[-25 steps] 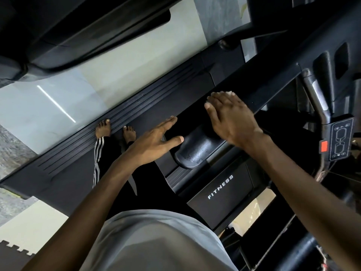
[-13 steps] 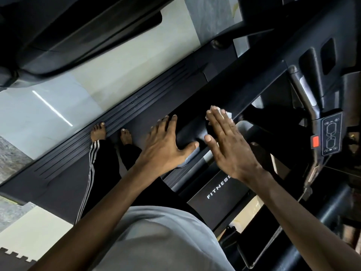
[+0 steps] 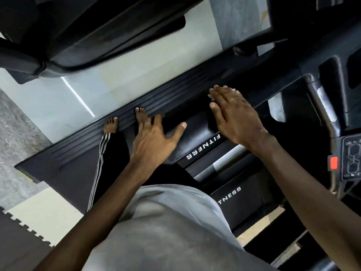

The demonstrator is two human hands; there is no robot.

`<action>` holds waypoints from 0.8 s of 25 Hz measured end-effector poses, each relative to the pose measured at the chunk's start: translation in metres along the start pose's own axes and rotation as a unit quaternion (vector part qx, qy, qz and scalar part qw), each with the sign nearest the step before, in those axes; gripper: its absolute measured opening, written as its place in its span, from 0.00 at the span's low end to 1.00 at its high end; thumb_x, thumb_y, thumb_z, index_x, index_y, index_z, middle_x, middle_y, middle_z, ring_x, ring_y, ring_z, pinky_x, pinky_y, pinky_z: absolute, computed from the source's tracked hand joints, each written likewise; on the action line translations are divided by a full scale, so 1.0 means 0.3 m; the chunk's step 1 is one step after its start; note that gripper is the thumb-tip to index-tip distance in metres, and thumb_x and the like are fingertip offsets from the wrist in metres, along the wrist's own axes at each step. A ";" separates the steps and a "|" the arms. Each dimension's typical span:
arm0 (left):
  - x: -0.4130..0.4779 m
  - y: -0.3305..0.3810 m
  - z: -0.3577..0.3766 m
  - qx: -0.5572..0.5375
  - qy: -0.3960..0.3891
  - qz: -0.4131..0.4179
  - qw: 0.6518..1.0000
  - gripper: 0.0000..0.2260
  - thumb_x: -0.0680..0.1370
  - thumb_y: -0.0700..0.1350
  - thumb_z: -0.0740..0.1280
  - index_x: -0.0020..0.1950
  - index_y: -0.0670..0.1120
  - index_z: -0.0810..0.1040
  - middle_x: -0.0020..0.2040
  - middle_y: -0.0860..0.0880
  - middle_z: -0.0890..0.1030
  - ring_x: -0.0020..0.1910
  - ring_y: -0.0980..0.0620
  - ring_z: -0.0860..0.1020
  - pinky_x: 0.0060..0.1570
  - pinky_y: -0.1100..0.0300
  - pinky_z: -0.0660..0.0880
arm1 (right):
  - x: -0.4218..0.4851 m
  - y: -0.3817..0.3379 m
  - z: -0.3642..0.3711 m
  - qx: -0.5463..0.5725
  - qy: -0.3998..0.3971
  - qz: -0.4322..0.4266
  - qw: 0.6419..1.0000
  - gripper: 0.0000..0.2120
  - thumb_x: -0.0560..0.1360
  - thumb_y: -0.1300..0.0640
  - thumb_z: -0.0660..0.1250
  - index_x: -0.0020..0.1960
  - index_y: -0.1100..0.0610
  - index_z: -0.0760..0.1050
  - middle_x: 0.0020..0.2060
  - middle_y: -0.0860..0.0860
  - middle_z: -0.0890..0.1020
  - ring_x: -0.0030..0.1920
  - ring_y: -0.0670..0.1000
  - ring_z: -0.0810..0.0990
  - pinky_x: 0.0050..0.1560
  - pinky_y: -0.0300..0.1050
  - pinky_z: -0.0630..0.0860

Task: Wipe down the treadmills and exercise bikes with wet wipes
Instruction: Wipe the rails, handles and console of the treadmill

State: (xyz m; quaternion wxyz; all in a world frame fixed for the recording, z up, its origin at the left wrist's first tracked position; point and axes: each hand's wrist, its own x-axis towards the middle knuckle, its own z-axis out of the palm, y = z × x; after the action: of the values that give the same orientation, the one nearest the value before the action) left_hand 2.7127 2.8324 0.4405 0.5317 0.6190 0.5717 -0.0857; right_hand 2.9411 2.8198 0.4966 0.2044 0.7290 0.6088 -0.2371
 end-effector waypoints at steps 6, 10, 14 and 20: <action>0.005 0.013 0.017 0.022 0.028 -0.002 0.999 0.32 0.74 0.73 0.55 0.69 0.55 0.74 0.69 0.48 0.75 0.68 0.44 0.70 0.68 0.52 0.64 | 0.055 -0.015 0.004 -0.043 -0.052 -0.127 0.990 0.30 0.81 0.45 0.43 0.76 0.54 0.68 0.74 0.51 0.71 0.75 0.51 0.66 0.79 0.49 0.52; 0.003 0.022 0.017 -0.005 0.036 0.003 0.999 0.29 0.77 0.69 0.60 0.71 0.53 0.74 0.73 0.47 0.72 0.73 0.44 0.68 0.71 0.53 0.64 | 0.151 0.007 -0.030 -0.065 -0.090 -0.064 0.992 0.26 0.84 0.47 0.46 0.73 0.56 0.71 0.73 0.53 0.73 0.74 0.53 0.68 0.78 0.52 0.54; 0.015 0.013 0.017 0.019 0.031 0.012 0.999 0.30 0.76 0.70 0.60 0.71 0.53 0.73 0.74 0.47 0.71 0.70 0.42 0.70 0.67 0.51 0.66 | 0.178 -0.114 -0.009 -0.025 -0.182 -0.162 0.969 0.23 0.85 0.49 0.47 0.74 0.56 0.69 0.74 0.52 0.71 0.75 0.51 0.67 0.78 0.51 0.53; 0.019 0.000 0.010 0.053 0.007 0.035 0.998 0.39 0.72 0.76 0.51 0.73 0.52 0.70 0.69 0.46 0.74 0.68 0.42 0.71 0.66 0.48 0.69 | 0.267 -0.096 -0.029 -0.051 -0.222 -0.089 0.970 0.24 0.85 0.49 0.46 0.73 0.54 0.71 0.75 0.52 0.70 0.75 0.52 0.68 0.79 0.51 0.52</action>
State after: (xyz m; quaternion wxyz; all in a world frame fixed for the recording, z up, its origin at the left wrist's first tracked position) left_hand 2.7163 2.8336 0.4351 0.4969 0.6662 0.5484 -0.0924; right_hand 2.9254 2.8934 0.4556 0.3490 0.5896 0.6220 -0.3790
